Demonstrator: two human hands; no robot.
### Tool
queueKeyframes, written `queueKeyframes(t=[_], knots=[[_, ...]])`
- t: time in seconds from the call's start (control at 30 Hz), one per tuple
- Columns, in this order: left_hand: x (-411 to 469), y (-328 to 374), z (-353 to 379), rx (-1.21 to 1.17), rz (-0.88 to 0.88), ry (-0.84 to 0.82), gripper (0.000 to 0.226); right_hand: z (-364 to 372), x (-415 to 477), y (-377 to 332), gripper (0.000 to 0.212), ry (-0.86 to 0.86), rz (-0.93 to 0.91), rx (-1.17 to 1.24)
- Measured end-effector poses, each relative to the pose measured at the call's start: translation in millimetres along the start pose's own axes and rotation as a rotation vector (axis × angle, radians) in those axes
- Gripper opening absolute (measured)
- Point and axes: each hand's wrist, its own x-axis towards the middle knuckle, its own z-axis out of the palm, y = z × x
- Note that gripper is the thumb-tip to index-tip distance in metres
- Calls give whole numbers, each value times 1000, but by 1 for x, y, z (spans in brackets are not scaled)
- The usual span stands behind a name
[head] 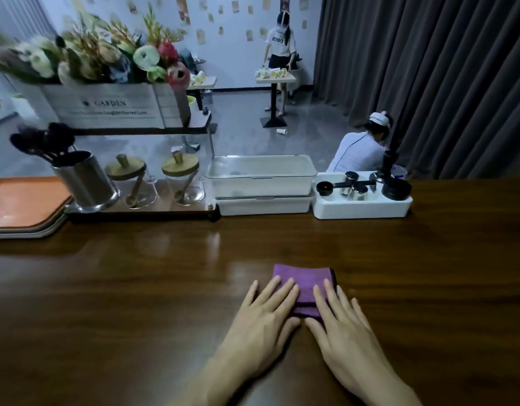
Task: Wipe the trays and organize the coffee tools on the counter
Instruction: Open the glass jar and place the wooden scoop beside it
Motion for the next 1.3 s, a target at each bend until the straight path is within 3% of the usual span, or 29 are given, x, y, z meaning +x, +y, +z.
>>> queueKeyframes(t=[0.17,0.3,0.43,0.77,1.03,1.3], knots=[[28,-46,-6,-32,-84,-11,66,-1,62,-20,115,16,-10,-19],[51,-87,-6,-96,-136,-6,85,-3,110,-35,101,38,-38,-24],[69,-114,-9,-123,-167,1,89,-2,144,-44,112,47,-47,-48],[98,-138,-10,-106,-178,-23,68,-6,181,-47,97,74,-47,-61],[96,-135,-12,-114,-167,23,68,-5,180,-45,74,110,-65,-41],[91,-130,-13,-135,-198,90,68,-4,182,-41,71,128,-86,2]])
